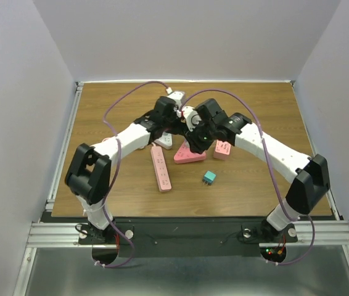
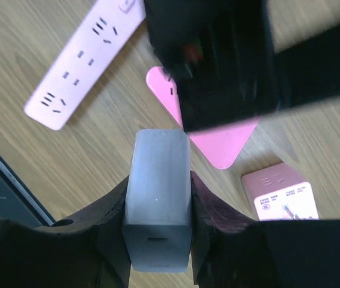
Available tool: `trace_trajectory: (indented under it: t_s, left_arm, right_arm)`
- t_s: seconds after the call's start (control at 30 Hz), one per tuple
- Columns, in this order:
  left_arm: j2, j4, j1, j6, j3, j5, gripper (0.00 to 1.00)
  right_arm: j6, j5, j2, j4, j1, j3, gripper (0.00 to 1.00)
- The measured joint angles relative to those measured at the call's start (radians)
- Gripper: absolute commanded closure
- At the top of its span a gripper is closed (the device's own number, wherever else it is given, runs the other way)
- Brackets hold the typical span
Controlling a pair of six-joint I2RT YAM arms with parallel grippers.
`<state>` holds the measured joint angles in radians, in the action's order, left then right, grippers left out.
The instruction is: Insert the plug
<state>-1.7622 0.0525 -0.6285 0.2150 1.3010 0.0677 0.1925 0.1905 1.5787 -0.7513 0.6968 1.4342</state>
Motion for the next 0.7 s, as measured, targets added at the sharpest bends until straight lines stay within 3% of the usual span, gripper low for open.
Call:
trace_trajectory:
  t_s: [0.33,0.7]
  left_arm:
    - [0.202,0.02,0.208,0.065,-0.091,0.0,0.01]
    - [0.209,0.05,0.262,0.083,-0.152,0.039,0.01]
  right_arm:
    - [0.045,0.014,0.201,-0.067,0.028,0.04,1.0]
    - [0.079,-0.042,0.31,-0.11,0.064,0.194,1.0]
